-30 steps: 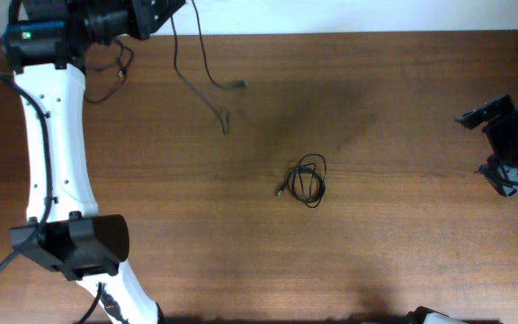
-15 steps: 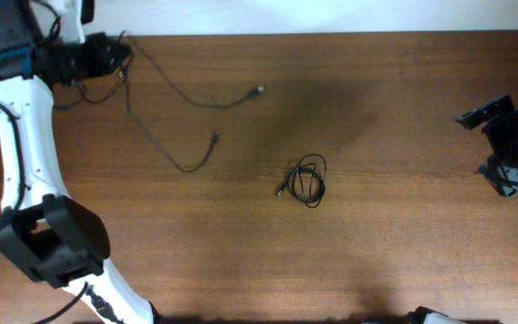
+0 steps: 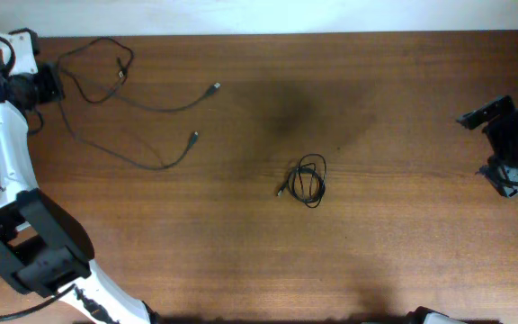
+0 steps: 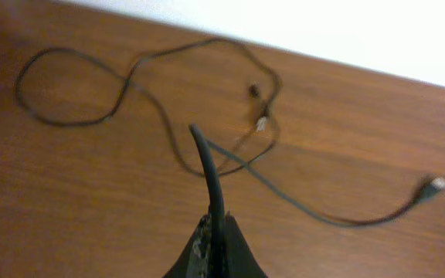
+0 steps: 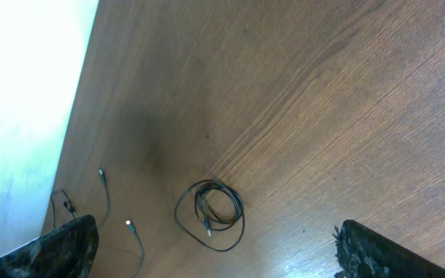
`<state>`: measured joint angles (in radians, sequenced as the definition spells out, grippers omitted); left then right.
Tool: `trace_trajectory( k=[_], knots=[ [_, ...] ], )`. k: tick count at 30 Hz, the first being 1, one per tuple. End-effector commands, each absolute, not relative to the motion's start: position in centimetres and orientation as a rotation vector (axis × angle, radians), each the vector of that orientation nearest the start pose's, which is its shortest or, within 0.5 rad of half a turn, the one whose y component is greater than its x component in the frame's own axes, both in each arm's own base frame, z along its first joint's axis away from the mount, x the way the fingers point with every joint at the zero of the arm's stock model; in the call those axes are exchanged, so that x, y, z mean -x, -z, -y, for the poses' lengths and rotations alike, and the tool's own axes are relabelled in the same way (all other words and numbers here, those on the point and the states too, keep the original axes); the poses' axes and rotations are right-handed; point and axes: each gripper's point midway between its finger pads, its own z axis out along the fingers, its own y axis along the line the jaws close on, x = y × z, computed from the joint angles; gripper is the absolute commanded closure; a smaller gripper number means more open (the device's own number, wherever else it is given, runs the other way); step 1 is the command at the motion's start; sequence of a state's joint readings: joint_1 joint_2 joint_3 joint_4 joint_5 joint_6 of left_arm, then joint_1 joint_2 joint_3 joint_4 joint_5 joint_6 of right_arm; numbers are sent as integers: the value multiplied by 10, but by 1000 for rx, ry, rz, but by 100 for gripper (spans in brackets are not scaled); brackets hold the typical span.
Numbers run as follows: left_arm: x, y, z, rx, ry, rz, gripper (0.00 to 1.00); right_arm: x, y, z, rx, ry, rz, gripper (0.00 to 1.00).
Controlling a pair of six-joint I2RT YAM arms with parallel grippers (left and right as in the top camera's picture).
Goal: Untangle cables
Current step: 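Pull the cable further left with the left gripper to the left edge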
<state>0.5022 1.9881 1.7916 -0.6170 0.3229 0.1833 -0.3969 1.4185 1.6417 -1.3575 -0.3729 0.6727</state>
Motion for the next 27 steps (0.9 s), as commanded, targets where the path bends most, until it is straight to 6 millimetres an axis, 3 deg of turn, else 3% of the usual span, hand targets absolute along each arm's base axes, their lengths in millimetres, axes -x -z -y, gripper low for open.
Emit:
trace_trajectory(
  k=[1,6,9,15,18,23,27],
  knots=[
    [-490,-167,-232,242,-46,-2349,100,-302,-278,63,-1264,-556,-2374,1],
    [-481,-136,-253,253,-189,-2365,100,-302,-277,64,-1266,-548,-2374,1],
    [-467,-125,-292,359,-451,-2340,100,-300,-275,68,-1275,-509,-2378,2],
    [-462,-132,-328,381,-556,-2249,100,-299,-275,68,-1277,-505,-2379,1],
    [-459,-126,-341,317,-572,-2254,100,-299,-275,68,-1277,-505,-2379,1],
    [-441,-113,-374,294,-636,-2267,99,-298,-275,68,-1280,-505,-2382,1],
    [-427,-122,-403,340,-675,-2206,99,-298,-274,68,-1283,-506,-2385,2]
  ],
)
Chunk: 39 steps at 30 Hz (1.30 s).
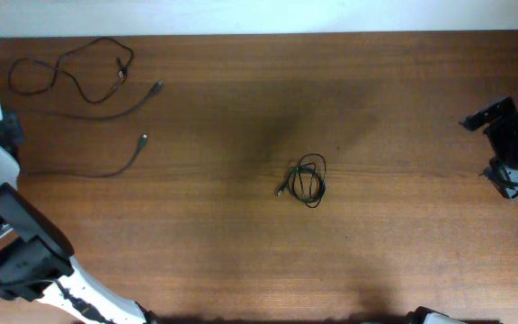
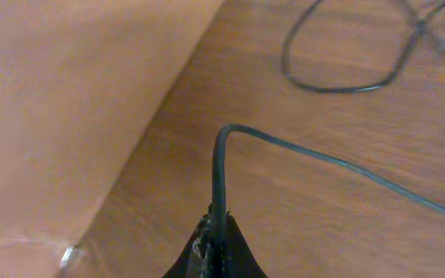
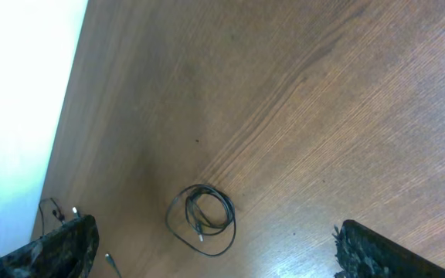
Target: Untangle cables
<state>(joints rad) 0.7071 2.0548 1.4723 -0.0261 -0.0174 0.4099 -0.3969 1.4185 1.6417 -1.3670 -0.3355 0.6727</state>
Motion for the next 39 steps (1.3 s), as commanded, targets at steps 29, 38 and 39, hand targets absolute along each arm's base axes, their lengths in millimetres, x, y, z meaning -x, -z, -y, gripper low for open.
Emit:
trace_trajectory(
  k=[29,38,39],
  knots=[
    [-437,-93,-337,719,272,-2080,1,-297,-270,67,-1291,-506,-2395,1],
    [-391,-29,-303,1317,240,-2280,1,-297,-268,67,-1297,-505,-2403,1],
    [-389,-26,-298,1326,226,-2305,1,-297,-268,67,-1298,-505,-2403,1]
  ],
)
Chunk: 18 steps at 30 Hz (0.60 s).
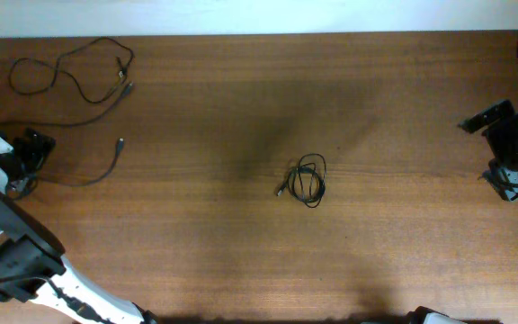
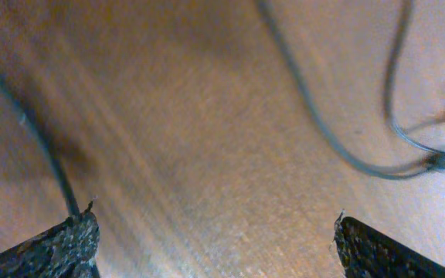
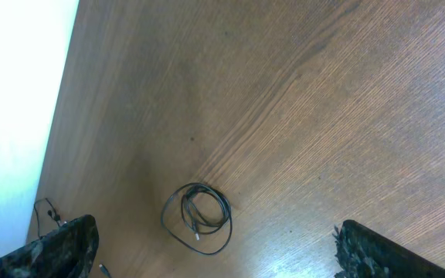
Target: Untangle cables
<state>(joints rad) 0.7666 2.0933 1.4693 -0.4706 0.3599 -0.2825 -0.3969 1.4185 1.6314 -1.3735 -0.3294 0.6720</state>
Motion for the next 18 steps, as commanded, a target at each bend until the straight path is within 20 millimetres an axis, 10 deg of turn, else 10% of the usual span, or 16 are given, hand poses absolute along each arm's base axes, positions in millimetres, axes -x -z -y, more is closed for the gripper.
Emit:
trace_trajectory(
  k=[1,6,14,18],
  knots=[
    [-388,-23,-292,1332,210,-2334,1,-297,-267,67,-1298,-505,-2404,1],
    [-379,-24,-288,1357,93,-2393,1,-297,-267,68,-1256,-495,-2425,1],
    [-405,-101,-301,1242,81,-2254,1,-298,-267,68,-1238,-491,-2431,1],
    [-414,-113,-273,1181,296,-2261,1,-298,-267,68,-1238,-491,-2431,1]
  ],
)
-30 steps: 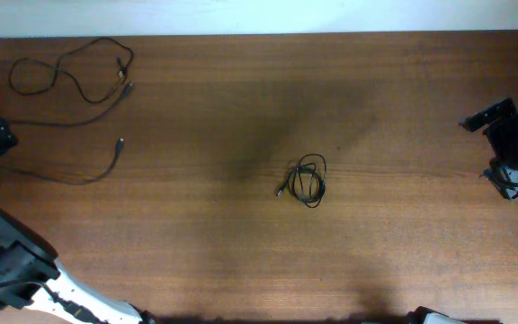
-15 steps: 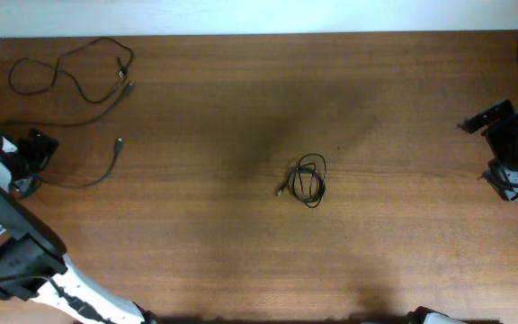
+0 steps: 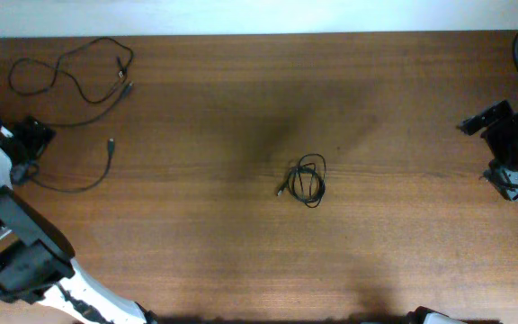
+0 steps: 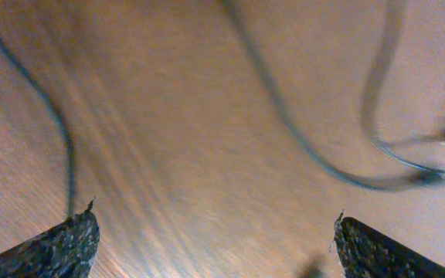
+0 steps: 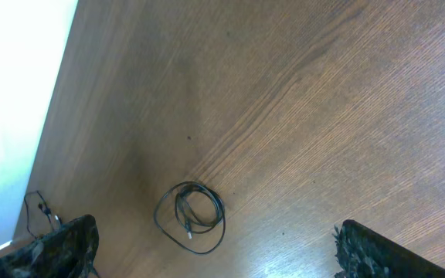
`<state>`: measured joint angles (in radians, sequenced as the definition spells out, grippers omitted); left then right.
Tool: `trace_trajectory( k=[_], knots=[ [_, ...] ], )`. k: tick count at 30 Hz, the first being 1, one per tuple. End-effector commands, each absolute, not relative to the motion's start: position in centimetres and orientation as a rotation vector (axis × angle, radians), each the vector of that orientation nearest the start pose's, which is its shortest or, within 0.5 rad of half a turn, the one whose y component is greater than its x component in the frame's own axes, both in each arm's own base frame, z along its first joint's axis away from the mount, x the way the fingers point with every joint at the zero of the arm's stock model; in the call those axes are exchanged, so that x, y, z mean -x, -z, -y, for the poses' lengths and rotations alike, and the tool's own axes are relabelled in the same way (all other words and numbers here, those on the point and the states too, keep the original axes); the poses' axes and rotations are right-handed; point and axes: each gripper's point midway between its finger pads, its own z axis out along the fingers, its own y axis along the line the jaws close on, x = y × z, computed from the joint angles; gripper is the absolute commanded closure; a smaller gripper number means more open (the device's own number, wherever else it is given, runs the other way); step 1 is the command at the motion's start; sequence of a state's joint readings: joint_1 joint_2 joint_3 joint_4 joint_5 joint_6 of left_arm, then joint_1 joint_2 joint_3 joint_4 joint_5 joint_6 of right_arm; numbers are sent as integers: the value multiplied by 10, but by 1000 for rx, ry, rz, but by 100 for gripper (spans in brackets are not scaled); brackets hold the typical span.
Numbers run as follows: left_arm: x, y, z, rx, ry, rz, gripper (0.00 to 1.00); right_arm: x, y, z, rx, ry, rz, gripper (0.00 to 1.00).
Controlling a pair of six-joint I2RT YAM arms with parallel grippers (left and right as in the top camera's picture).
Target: Untangle cables
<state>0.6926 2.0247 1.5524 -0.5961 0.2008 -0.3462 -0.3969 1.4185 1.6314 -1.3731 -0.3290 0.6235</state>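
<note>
Loose dark cables [image 3: 70, 79] sprawl at the table's far left; one strand curves down to a plug [image 3: 111, 144]. My left gripper [image 3: 31, 135] sits open beside that strand with nothing between its fingers. In the left wrist view the gripper [image 4: 216, 235] is low over the wood, and blurred cable strands [image 4: 284, 123] run past it. A small coiled black cable [image 3: 309, 180] lies at the table's middle, also in the right wrist view as the coil [image 5: 190, 217]. My right gripper [image 3: 504, 148] hangs open at the far right, well away from the coil.
The brown wooden table [image 3: 241, 252] ends close to the left gripper at its left edge. A white wall [image 5: 14, 93] runs along the far edge. A black cable of the right arm loops at the top right.
The left gripper, still open, has shifted slightly toward the far edge. The strand beside it now bows nearer the front, and its plug lies a little further left. The right arm is unmoved.
The left gripper was shut on a cable strand near the tangle at the back left. Then it held that strand at the table's left edge, with the cables dragged leftward. Later it stood open with the strand lying on the table, as now. The coil stayed put.
</note>
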Motion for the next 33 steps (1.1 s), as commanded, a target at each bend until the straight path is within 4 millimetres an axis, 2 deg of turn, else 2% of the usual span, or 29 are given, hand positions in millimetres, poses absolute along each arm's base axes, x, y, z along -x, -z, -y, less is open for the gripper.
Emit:
trace_trajectory(
  k=[1,2,4,5,6,9,11,13,14,18,21,28,31,33],
  knots=[
    [-411,-109,-271,1195,296,-2276,1,-298,-267,68,-1238,-491,-2431,1],
    [-404,-103,-267,1227,300,-2307,2,-297,-267,68,-1238,-491,-2432,1],
    [-389,-93,-258,1305,316,-2359,14,-297,-267,68,-1234,-490,-2433,1],
    [-380,-87,-254,1355,306,-2385,25,-297,-267,68,-1235,-490,-2433,1],
    [-367,-81,-255,1459,258,-2395,28,-298,-267,68,-1234,-490,-2433,1],
    [-333,-66,-262,1729,68,-2364,22,-298,-267,68,-1234,-490,-2433,1],
    [-319,-56,-262,1807,6,-2357,18,-298,-267,68,-1234,-490,-2433,1],
    [-315,-49,-258,1818,8,-2370,18,-298,-267,68,-1234,-490,-2433,2],
    [-313,-45,-257,1822,8,-2375,14,-298,-267,68,-1234,-490,-2433,1],
    [-315,-31,-257,1802,8,-2358,15,-298,-267,68,-1234,-490,-2433,1],
    [-323,-26,-254,1763,6,-2353,21,-298,-267,68,-1234,-491,-2433,2],
    [-340,-27,-248,1685,-28,-2353,49,-297,-267,68,-1235,-491,-2433,2],
    [-340,-26,-247,1681,-46,-2360,49,-297,-267,67,-1235,-491,-2433,2],
    [-337,-26,-248,1709,-60,-2348,45,-297,-267,68,-1235,-491,-2433,1]
  ],
)
